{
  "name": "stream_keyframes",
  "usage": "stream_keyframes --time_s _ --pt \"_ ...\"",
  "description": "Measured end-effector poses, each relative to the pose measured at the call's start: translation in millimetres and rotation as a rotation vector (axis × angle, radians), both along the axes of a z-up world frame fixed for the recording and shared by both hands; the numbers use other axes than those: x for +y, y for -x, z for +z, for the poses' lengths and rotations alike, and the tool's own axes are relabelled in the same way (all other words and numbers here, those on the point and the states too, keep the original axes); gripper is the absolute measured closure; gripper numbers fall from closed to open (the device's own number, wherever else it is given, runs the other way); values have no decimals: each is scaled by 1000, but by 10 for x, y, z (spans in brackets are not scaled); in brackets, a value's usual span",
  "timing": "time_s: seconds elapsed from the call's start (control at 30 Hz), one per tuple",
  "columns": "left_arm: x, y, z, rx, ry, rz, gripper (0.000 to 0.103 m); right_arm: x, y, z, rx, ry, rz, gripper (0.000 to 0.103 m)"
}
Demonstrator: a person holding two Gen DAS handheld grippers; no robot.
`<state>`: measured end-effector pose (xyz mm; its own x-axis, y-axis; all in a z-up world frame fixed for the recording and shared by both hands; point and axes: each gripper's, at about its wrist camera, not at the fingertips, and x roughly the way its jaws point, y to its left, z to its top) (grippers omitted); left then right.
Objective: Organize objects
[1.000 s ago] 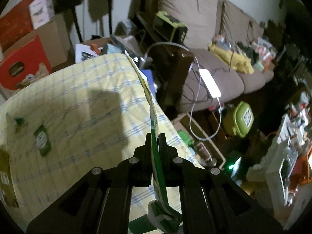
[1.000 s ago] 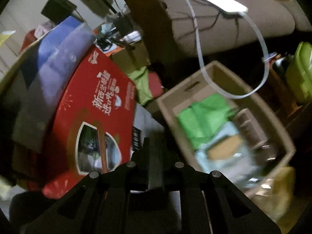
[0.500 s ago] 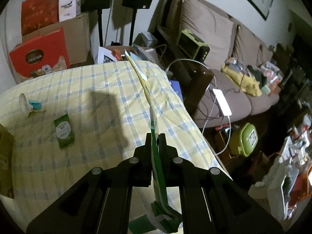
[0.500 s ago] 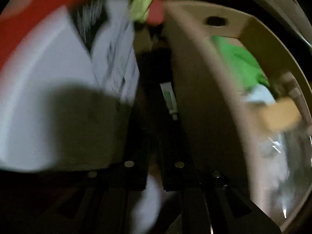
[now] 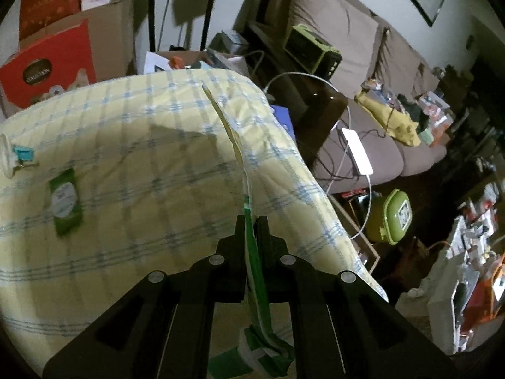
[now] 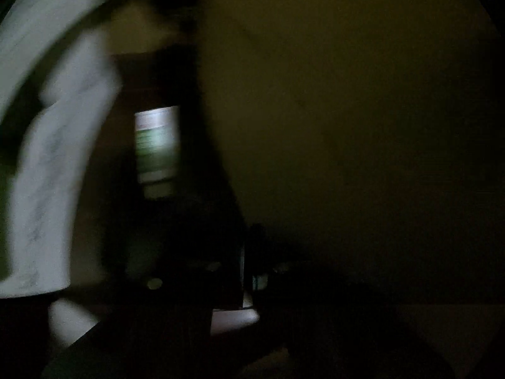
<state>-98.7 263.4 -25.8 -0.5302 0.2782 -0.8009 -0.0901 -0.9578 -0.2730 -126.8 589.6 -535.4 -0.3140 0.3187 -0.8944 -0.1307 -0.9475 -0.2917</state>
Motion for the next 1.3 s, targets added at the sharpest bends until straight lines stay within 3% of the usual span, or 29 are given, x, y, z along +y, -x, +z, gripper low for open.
stream_keyframes --time_s 0.03,0.07,0.1,0.13,0.2,0.33,0.47,0.57,0.63,0.67,0.73,0.8,0.93,1.07,1.2,1.3 --pt "25 3 -19 0 -11 -3 98 123 34 10 -38 18 -12 81" --pt "51 9 -41 -1 -19 -5 98 115 45 33 -53 24 27 63" --pt "71 19 -58 -4 -24 -6 98 49 33 58 -48 15 86 56" --pt "100 31 -85 -13 -28 -12 98 -53 15 86 -36 2 156 56" --pt "136 26 -91 -12 -19 -20 98 -300 4 101 -24 11 267 44" --pt "134 12 -65 -8 -14 -15 98 -560 150 -14 -25 71 278 40" --pt "104 9 -47 -1 -1 -4 98 -684 426 -180 -26 91 228 29" --pt "93 14 -38 3 -7 -3 98 -693 628 -352 -79 112 222 30" --pt "82 18 -45 3 -9 -3 98 -661 694 -436 -113 153 197 39" --pt "77 21 -50 2 -11 -2 98 -630 718 -502 -146 188 172 50" --pt "61 24 -60 1 -14 0 98 -557 698 -483 -121 247 123 57" --pt "47 27 -72 -1 -17 3 98 -517 664 -451 -107 264 93 76" --pt "47 17 -87 -2 -18 1 98 -521 548 -415 -119 284 114 77" --pt "50 6 -93 3 -15 -1 98 -541 262 -44 -79 296 184 78" --pt "51 -6 -55 20 -26 -4 98 -467 -233 697 -22 378 279 78" --pt "52 -16 -11 34 -23 -5 98 -324 -584 1240 -40 419 352 78"
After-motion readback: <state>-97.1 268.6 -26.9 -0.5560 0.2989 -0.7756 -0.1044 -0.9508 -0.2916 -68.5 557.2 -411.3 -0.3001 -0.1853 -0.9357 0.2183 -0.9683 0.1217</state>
